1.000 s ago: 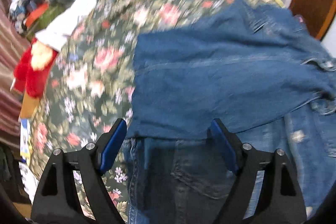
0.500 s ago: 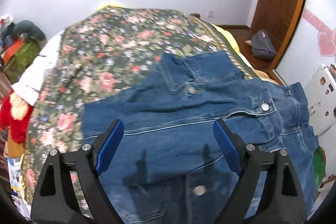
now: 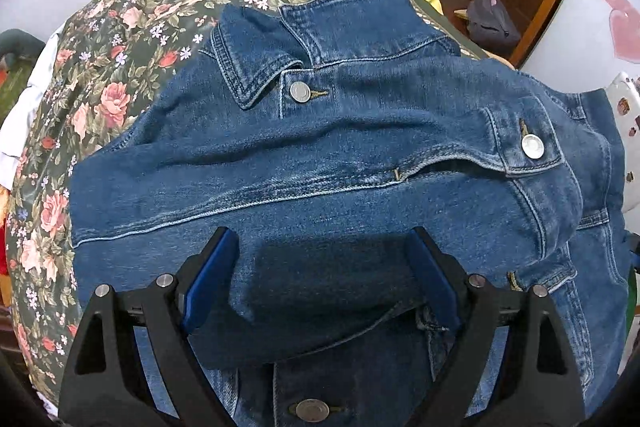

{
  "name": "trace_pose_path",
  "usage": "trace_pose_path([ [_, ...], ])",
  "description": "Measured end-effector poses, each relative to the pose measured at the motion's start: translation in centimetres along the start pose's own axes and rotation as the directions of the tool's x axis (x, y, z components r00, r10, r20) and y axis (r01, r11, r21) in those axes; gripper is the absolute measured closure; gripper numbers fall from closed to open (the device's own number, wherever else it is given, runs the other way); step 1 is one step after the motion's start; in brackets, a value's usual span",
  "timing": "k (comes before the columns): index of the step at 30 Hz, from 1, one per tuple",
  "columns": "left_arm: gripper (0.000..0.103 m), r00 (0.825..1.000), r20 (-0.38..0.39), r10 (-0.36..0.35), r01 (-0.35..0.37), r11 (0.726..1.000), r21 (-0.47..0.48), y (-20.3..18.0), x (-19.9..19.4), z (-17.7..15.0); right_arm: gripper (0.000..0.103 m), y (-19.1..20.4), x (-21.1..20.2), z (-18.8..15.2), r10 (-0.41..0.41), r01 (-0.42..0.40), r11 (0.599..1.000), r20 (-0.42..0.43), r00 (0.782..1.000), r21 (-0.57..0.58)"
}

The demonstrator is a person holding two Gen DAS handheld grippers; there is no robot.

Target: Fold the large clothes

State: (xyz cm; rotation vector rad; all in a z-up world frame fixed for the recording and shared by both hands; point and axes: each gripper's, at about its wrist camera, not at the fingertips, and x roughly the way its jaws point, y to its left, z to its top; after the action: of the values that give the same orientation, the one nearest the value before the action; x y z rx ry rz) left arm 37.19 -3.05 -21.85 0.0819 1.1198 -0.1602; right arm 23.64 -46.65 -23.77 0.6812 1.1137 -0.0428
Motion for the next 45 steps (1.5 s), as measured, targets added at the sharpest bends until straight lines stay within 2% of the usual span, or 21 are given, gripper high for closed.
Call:
trace_pose_path([
  [3,0.016,1.000,0.003,-0.012,0.012,1.000,-0.016,0.4,0.0,-0.2,0.014,0.3,1.6,1.2,-0.002,0.002,1.000,0.007,1.000,0.021],
  [6,0.016,1.000,0.004,-0.014,0.014,1.000,-0.028,0.5,0.0,-0.2,0.031,0.9,2.5,2.2,0.003,-0.004,1.000,0.032,0.999,0.030],
  [10,0.016,1.000,0.012,-0.004,0.004,0.999,-0.039,0.6,-0.1,-0.1,0.066,1.8,2.1,3.1,0.016,-0.017,1.000,0.090,0.996,0.013],
  [13,0.016,0.999,0.035,0.018,-0.017,0.999,-0.044,0.7,-0.8,-0.1,0.076,3.1,0.9,3.6,-0.006,0.010,1.000,0.166,0.986,-0.021],
  [16,0.016,0.996,0.081,0.038,-0.036,0.999,-0.030,0.7,-2.2,-0.2,0.087,5.1,-1.3,4.2,0.012,0.009,0.997,0.256,0.967,-0.082],
  [22,0.016,0.984,0.174,0.040,-0.039,0.999,-0.010,0.9,-5.8,-0.7,0.091,12.6,-5.7,5.0,0.095,0.021,0.960,0.394,0.914,-0.279],
  [27,0.016,0.965,0.261,0.006,0.004,0.999,-0.039,2.4,-9.8,-1.4,0.093,20.3,-7.7,4.3,0.221,-0.023,0.903,0.420,0.880,-0.429],
  [30,0.016,0.952,0.305,0.003,0.015,0.998,-0.059,3.7,-11.9,-2.2,0.093,25.6,-7.6,2.6,0.295,-0.050,0.849,0.395,0.870,-0.526],
  [34,0.016,0.939,0.344,0.023,0.007,0.996,-0.084,5.8,-14.1,-3.5,0.093,31.9,-5.0,-0.2,0.358,-0.107,0.780,0.300,0.884,-0.617],
  [38,0.016,0.934,0.354,0.051,-0.010,0.993,-0.115,7.7,-15.2,-5.3,0.093,35.7,0.0,-3.0,0.328,-0.131,0.739,0.183,0.927,-0.661],
  [41,0.016,0.938,0.339,0.070,-0.022,0.990,-0.141,9.4,-15.3,-6.7,0.092,35.8,3.5,-4.4,0.271,-0.148,0.734,0.087,0.959,-0.662],
  [45,0.016,0.948,0.310,0.077,-0.024,0.985,-0.170,10.8,-14.6,-7.7,0.092,34.9,7.8,-5.5,0.171,-0.137,0.748,-0.010,0.985,-0.650],
])
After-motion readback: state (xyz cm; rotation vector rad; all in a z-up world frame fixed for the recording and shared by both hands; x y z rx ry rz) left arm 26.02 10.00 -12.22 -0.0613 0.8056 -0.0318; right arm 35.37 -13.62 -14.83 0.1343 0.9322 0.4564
